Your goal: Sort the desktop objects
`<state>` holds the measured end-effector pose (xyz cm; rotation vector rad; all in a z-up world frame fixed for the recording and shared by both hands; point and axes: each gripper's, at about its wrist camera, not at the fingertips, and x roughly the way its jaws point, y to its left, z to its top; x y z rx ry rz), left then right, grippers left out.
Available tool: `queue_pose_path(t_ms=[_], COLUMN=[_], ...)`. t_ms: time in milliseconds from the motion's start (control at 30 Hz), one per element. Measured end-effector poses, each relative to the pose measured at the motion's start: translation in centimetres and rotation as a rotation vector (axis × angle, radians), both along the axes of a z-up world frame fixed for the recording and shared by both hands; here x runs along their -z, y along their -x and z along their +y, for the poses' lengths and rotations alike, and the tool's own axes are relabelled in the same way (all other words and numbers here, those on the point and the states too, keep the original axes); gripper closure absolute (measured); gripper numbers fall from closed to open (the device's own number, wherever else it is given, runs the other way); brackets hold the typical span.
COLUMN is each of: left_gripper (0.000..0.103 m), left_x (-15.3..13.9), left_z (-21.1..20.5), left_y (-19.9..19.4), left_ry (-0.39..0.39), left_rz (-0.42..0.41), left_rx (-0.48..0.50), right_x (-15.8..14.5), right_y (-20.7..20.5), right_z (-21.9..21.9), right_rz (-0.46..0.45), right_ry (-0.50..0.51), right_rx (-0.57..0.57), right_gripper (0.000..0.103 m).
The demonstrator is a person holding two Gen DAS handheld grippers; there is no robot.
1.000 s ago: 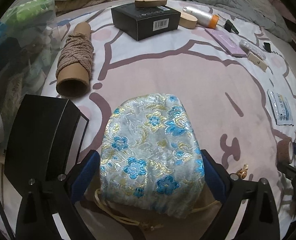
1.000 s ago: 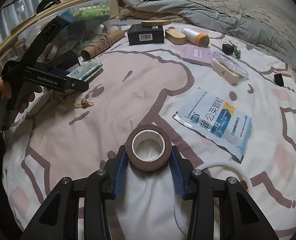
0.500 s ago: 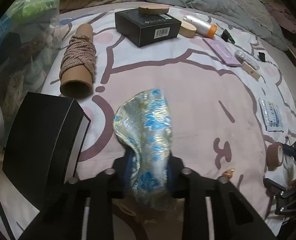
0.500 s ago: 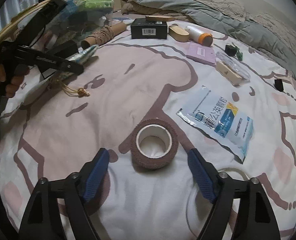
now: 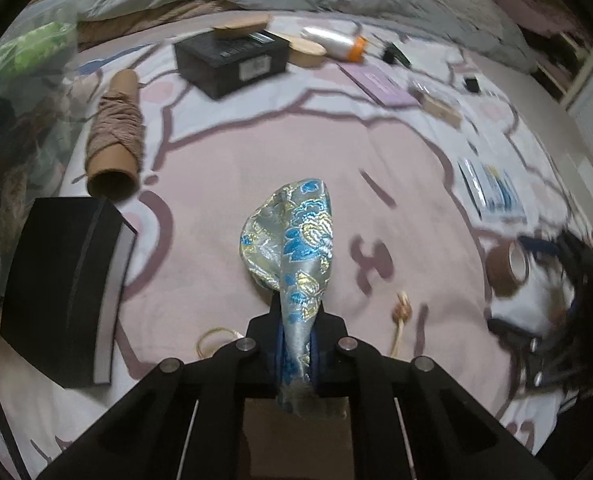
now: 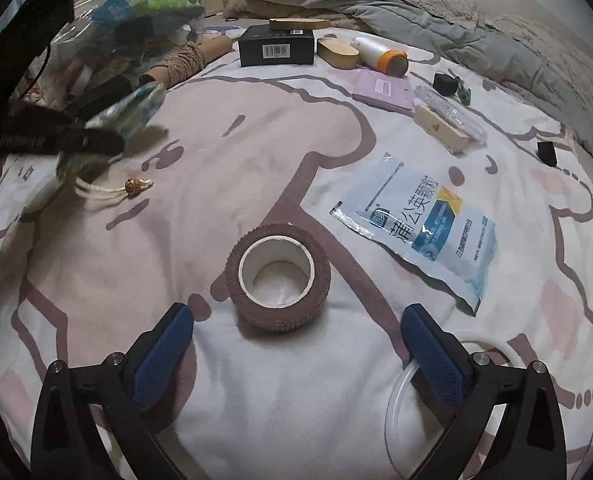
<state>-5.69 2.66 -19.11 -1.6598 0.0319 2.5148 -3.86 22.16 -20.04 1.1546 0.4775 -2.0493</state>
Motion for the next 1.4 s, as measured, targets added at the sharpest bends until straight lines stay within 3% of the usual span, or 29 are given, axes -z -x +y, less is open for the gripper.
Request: queue_pose_path(t_ms=[233,267,300,367,533,633,700,900,1200,1400], left_gripper=[0.089,0.077,0.056,0.038,0.038,0.027,0.017,0.014,0.014,0.014], left_x=[0.8,0.8,0.6,0.0,-0.9,-0.9,-0.9,0.6,0.4,1.4], left_z=[1.0,1.0,0.8,0.5,-0.6,-1.2,-1.1,-0.5,0.8,0.9], left_y=[-0.9,-0.8,-0.8,-0.7,-0.1,0.3,0.4,0.3,0.5,0.7], left_ry=[0.035,0.049,0.06,0.044,-0.087,-0.171,-0.181,-0.096,0.014,-0.016], left_rz=[-0.009,-0.01,-0.007,0.008,-0.025,-0.069,-0.08,-0.113,-0.069,-0.123], left_rx=[0.036,0.021,0.011,0.006,-0.005,-0.019,-0.019,-0.017,0.041,0.048], right_x=[0.3,0.3,0.3,0.3,0.3,0.3,0.4,0.4,0.5,0.7], right_y=[0.2,0.3,0.3,0.4,0.3,0.3,0.3,0.2,0.2,0.3], right_z=[-0.2,-0.2,-0.2,-0.1,-0.1,-0.1,-0.2,-0.1,-0.2,0.0], right_rz=[-0.013,-0.013,-0.016,-0.019,-0.017,-0.019,-0.018,-0.018,-0.021,-0.025], right_ry=[-0.018,-0.015,-0.013,-0.013,-0.014,-0.012,-0.014,-0.012,-0.011,-0.001], right_rx=[-0.003,-0.003,-0.003,-0.003,-0.003,-0.003,-0.003,-0.002,-0.002,0.0], right_gripper=[0.0,0.0,0.0,0.0,0.0,0.0,0.0,0.0,0.0,0.0])
